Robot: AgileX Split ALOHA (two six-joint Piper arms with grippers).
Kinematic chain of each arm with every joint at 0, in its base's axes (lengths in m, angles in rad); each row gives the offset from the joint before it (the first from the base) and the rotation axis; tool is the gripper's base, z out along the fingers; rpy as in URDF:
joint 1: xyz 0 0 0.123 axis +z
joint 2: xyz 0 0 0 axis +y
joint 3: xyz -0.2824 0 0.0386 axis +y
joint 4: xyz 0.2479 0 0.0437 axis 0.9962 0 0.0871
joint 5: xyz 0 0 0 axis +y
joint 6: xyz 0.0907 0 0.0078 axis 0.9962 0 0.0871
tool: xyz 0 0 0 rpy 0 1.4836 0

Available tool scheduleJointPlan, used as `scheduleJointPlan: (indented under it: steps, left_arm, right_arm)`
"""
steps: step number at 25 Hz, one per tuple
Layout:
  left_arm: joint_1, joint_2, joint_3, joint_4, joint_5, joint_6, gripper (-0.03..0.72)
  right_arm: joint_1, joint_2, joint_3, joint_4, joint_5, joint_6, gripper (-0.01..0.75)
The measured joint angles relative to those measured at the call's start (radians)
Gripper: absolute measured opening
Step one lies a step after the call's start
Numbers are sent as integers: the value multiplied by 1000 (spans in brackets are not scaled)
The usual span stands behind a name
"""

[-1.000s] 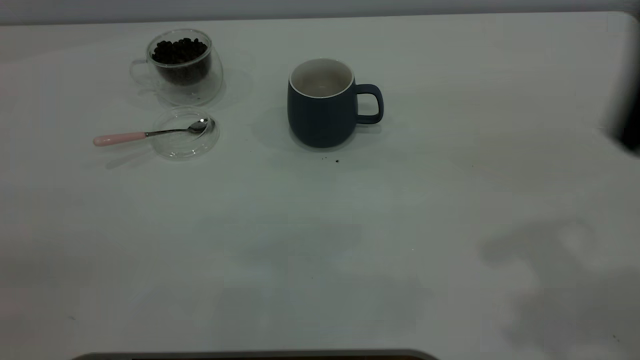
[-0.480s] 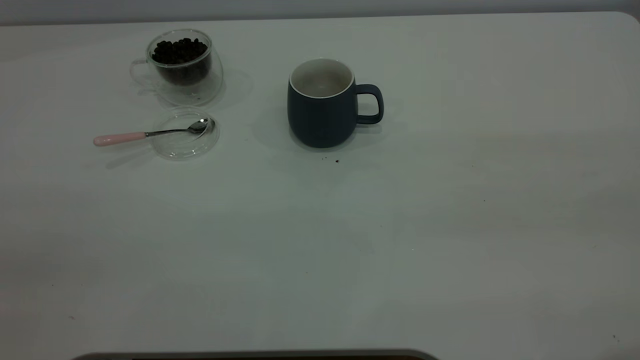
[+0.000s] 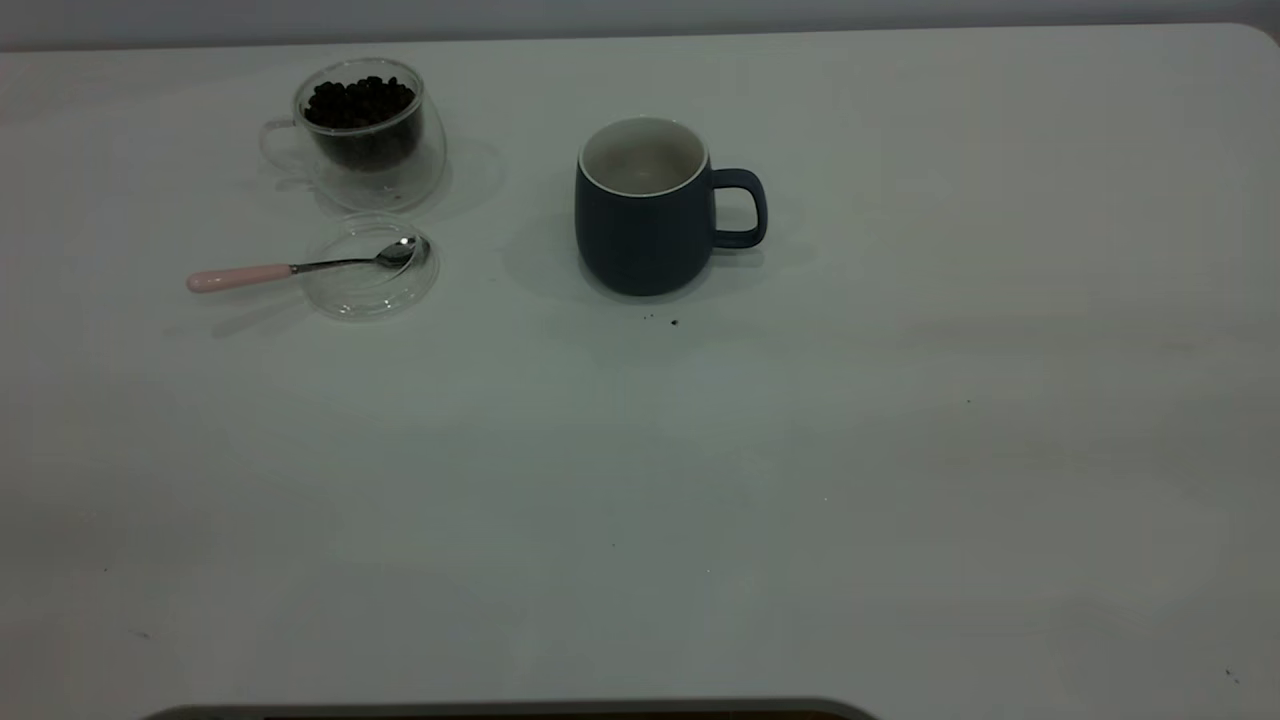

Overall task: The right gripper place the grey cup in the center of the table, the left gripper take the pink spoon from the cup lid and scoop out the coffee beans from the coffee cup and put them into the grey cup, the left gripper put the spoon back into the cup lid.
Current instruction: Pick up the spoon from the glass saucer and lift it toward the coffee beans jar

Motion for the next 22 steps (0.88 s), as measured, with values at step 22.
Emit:
scheduleJointPlan:
  steps: [22]
  left_arm:
    - [0, 0, 0, 0, -8, 0, 436]
  right_arm:
    - [-1, -54, 8, 0, 17, 0, 531]
